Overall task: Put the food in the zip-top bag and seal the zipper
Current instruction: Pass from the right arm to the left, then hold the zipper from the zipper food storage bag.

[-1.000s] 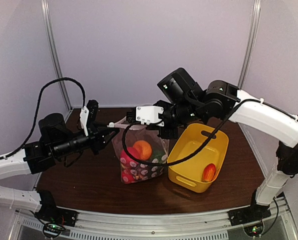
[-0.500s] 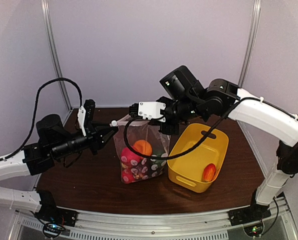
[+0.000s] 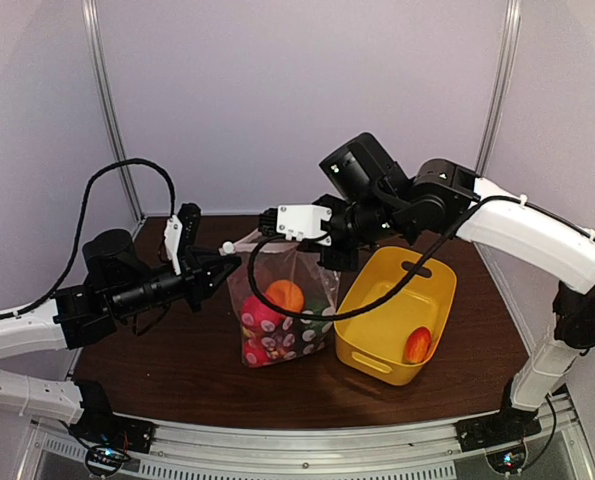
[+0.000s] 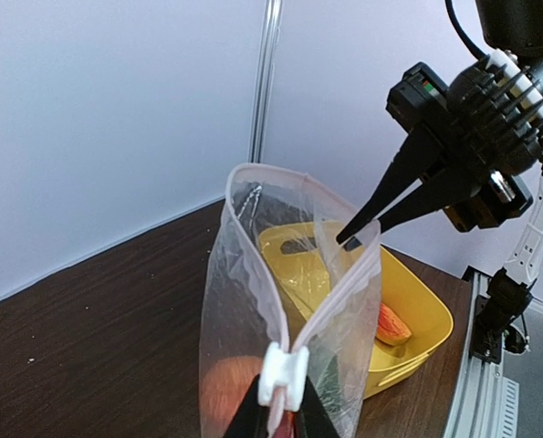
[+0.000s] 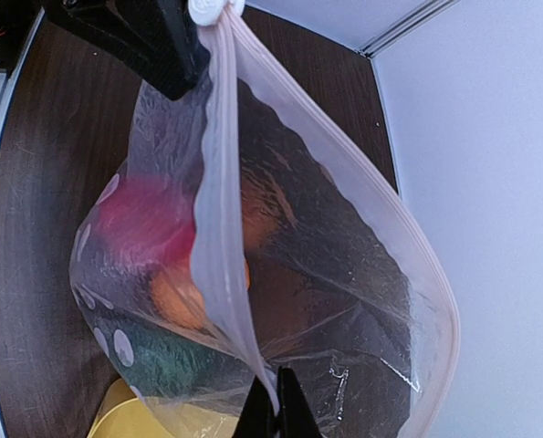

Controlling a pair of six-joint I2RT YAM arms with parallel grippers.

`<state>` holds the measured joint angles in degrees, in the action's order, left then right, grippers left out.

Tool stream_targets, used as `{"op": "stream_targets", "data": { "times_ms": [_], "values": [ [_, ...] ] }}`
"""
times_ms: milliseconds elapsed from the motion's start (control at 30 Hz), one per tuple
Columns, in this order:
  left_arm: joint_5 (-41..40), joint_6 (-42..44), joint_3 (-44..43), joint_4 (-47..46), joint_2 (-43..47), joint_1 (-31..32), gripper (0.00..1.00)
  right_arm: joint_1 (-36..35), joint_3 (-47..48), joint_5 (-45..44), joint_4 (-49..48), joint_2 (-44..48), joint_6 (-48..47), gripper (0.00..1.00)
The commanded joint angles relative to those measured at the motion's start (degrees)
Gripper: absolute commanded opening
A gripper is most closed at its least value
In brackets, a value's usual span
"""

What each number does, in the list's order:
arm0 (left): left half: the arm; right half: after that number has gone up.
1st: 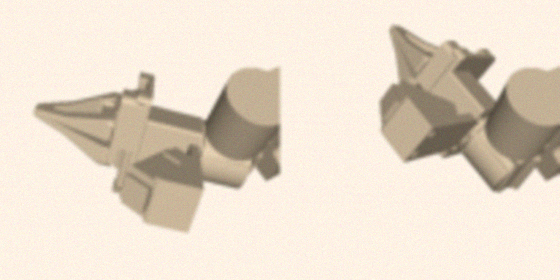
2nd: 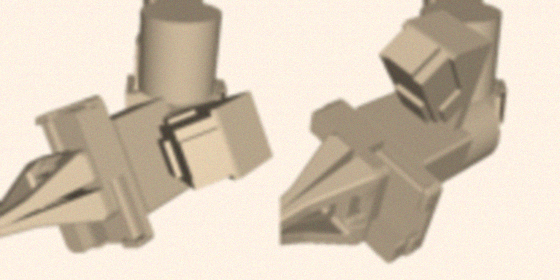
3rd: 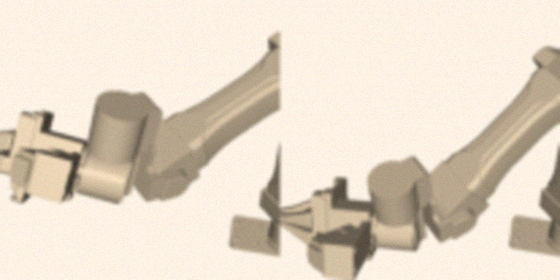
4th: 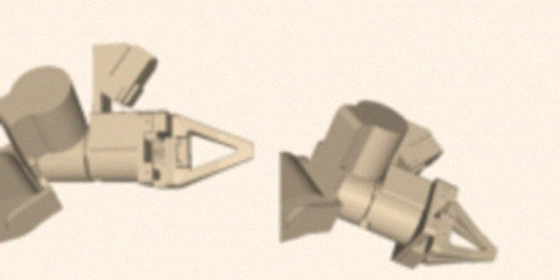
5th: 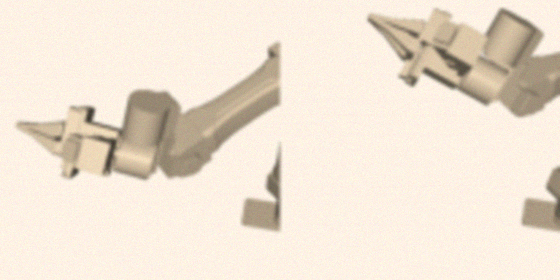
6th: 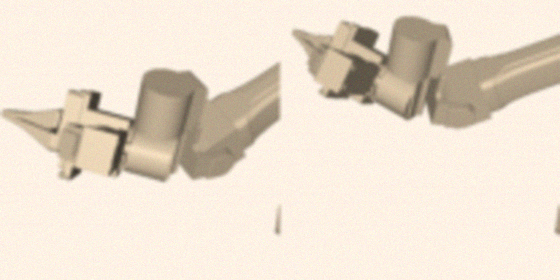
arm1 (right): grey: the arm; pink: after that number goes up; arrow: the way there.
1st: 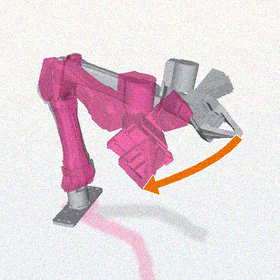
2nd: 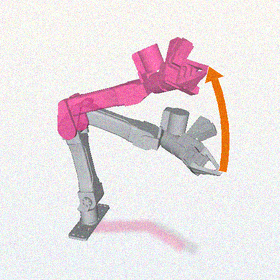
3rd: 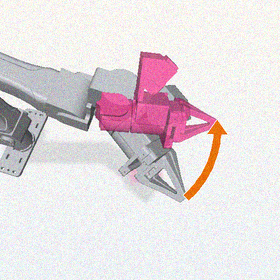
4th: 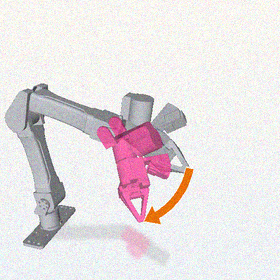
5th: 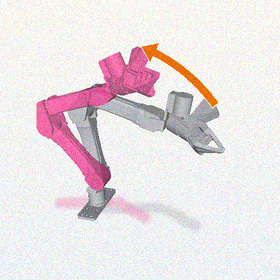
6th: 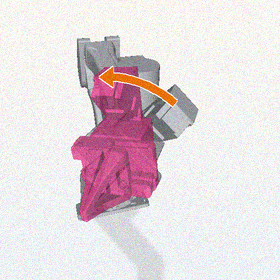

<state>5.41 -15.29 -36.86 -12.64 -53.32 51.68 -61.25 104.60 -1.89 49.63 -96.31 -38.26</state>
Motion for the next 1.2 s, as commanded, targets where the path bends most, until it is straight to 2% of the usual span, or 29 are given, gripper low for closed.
{"op": "stream_targets", "data": {
  "times_ms": [0,133,300,500,700,933,1167],
  "values": [
    [0.7,0.8,0.7,-3.4,0.3,-0.4,0.08,0.3,-0.9,-1.5,-0.2,1.8,0.9,0.00],
    [1.0,1.5,0.6,-3.4,0.9,-0.4,0.00,0.4,-0.2,-0.7,-0.3,1.7,1.4,0.01],
    [4.7,3.1,-0.8,-2.5,0.1,-0.4,0.00,0.7,3.5,8.8,1.7,0.9,1.4,0.27],
    [10.0,4.3,-2.8,-1.4,-1.1,-0.3,0.00,0.8,12.2,18.5,4.5,-3.4,3.7,0.38],
    [10.8,6.9,-4.9,2.2,-1.7,0.3,0.00,0.7,14.9,26.3,5.4,-6.7,4.1,0.52],
    [8.0,12.0,-8.8,8.6,-3.4,2.6,0.00,0.6,18.3,30.7,6.4,-10.8,4.9,0.55],
    [6.6,13.3,-8.7,9.1,-3.2,3.5,0.00,0.7,19.5,33.5,6.4,-12.0,5.7,0.52]
  ]
}}
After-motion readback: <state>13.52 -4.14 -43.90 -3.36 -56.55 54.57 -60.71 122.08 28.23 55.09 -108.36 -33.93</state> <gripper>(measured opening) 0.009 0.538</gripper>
